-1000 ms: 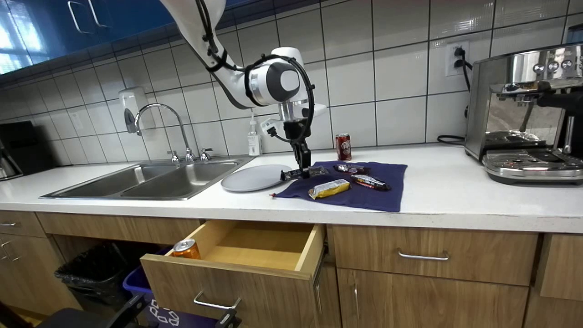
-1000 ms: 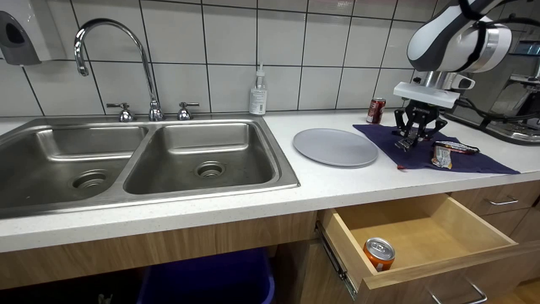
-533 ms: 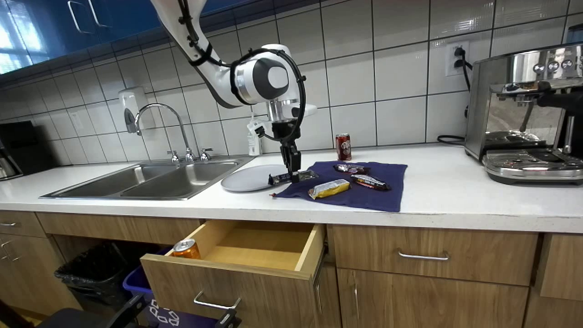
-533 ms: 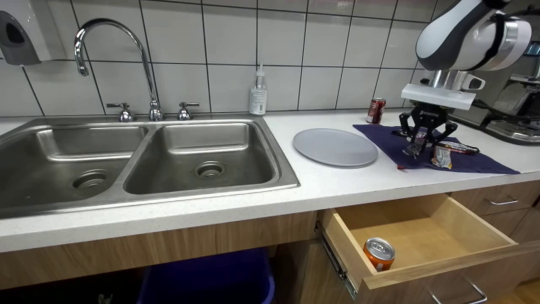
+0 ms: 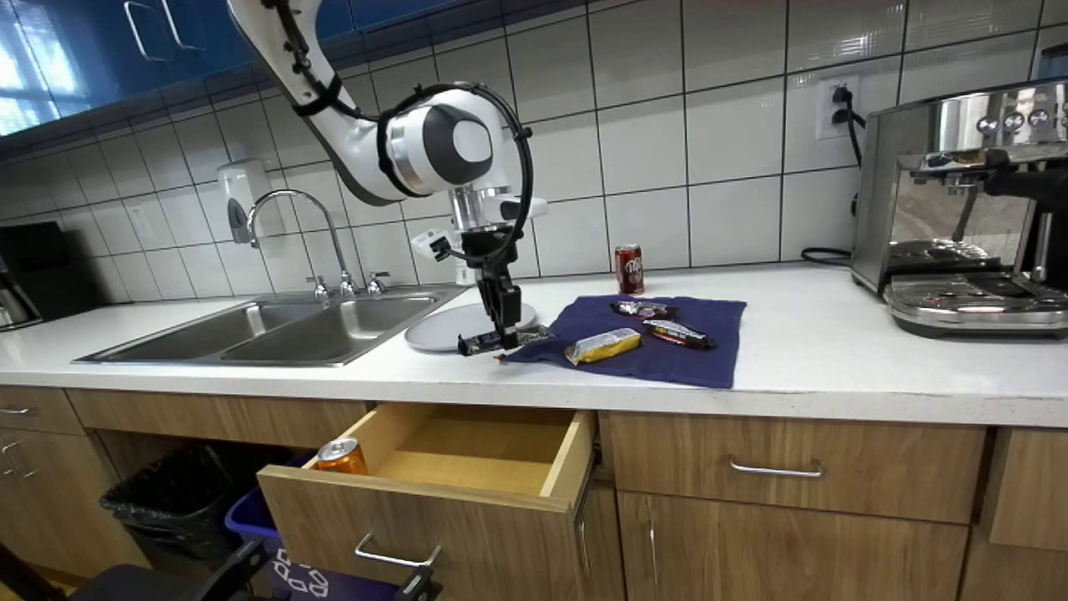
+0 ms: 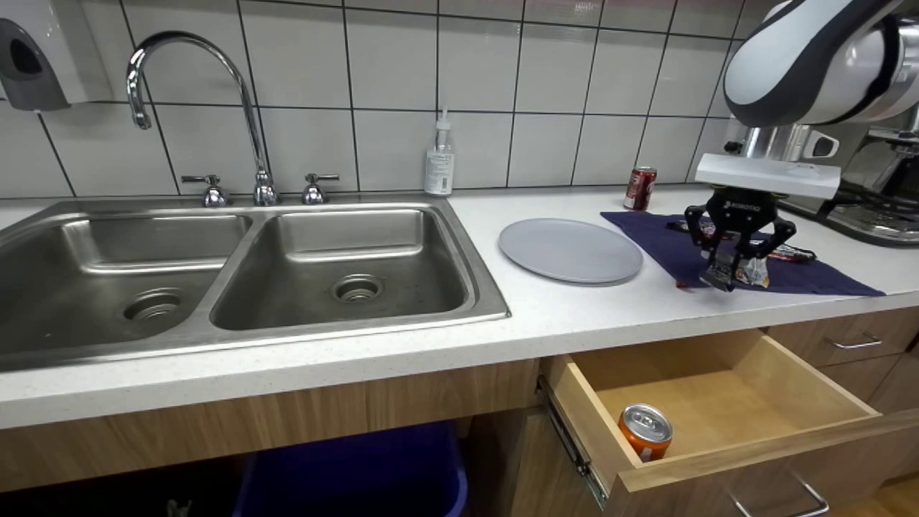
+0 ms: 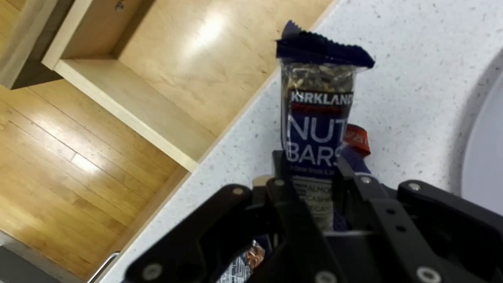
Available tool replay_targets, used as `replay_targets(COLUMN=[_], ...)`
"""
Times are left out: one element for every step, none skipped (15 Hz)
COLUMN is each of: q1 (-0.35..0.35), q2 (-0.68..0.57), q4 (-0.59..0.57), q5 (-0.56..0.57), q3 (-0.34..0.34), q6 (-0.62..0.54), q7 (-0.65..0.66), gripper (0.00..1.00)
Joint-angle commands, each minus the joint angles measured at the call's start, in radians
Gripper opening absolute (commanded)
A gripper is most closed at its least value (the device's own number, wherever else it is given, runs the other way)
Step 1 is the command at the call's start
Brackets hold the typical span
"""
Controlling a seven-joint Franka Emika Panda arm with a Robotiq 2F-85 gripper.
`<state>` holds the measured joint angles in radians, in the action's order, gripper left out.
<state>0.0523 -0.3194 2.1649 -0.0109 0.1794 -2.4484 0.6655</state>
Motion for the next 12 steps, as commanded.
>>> replay_targets(q1=[0.001,0.0,-0.001,-0.001,-0.003,-0.002,-0.004,-0.005,-0.006,-0.006,-0.006,-0.007], q2=[0.1,0.116,0.129,0.142,0.154,0.165,0.174,0.182,0.19,0.197,0.202,0.207], q4=[0.109,0.128,0.146,0.165,0.184,0.202,0.218,0.233,0.249,0.263,0.278,0.292], q5=[0.043,0.047,0.054,0.061,0.066,0.076,0.077,0.081,0.081,0.084,0.082,0.074], q3=[-0.015,-0.018,-0.021,-0.023,-0.025,-0.025,-0.027,-0.027,-0.029,-0.029,-0.03,-0.032], q6=[-0.025,-0.025,-0.029,-0.033,-0.038,-0.046,-0.052,-0.059,-0.067,-0.077,-0.088,-0.099], q7=[-0.029,-0.03,-0.026,-0.022,-0.017,-0.006,-0.004,-0.001,0.001,0.009,0.014,0.019], gripper=[0.07,0.07,0.07,0.07,0.07,0.07,0.07,0.07,0.07,0.07,0.07,0.07])
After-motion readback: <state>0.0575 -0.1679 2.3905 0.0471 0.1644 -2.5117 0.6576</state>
